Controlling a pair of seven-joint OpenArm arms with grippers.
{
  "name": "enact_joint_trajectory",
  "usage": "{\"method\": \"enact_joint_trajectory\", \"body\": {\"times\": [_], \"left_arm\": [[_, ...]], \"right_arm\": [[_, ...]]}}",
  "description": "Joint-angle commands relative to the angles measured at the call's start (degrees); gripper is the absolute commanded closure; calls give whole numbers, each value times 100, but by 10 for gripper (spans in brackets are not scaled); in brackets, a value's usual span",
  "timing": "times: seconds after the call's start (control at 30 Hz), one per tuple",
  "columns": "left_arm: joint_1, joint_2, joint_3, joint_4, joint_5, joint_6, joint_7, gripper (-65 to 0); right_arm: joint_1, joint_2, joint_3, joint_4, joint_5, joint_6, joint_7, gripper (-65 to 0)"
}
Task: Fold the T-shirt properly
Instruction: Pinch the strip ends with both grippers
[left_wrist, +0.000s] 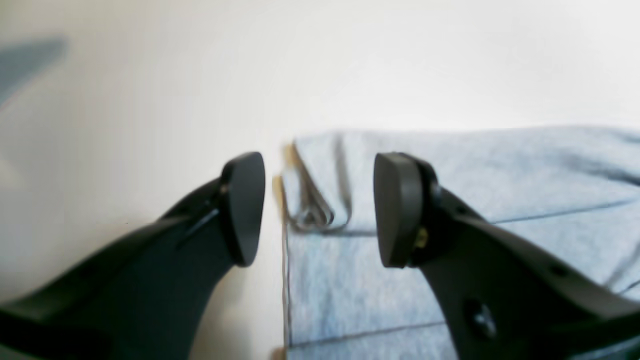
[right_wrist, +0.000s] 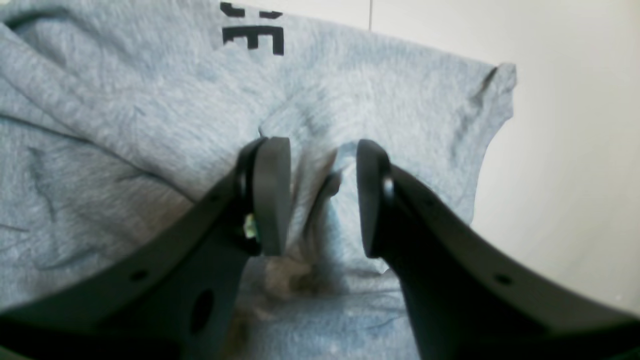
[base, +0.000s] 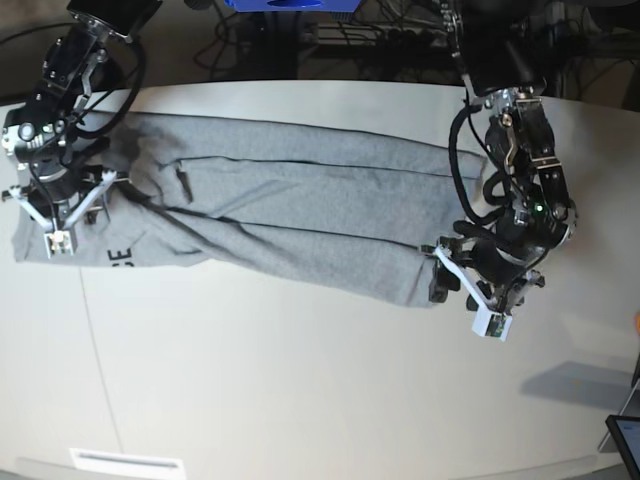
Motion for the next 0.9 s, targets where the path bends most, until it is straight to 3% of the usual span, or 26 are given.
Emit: {"method": "enact_joint_trajectory", "body": {"times": [0.0, 0.2, 0.4, 0.73, 0.87], "left_arm": [[-277, -36, -33, -39, -51, 1, -65, -343], [-997, -28, -42, -1366, -51, 10, 102, -343], [-1428, 52, -605, -2377, -51, 10, 32, -343], [-1903, 43, -631, -3098, -7, 10, 15, -343], [-2061, 8, -631, -3854, 2, 10, -363, -343]], "right_arm": [[52, 53, 15, 84, 35, -14, 103, -216], [-89, 70, 7, 84, 26, -14, 129, -216], [-150, 70, 33, 84, 35, -14, 129, -216], [-264, 70, 7, 102, 44, -5, 112, -216], [-282, 70, 33, 102, 35, -5, 112, -216]]}}
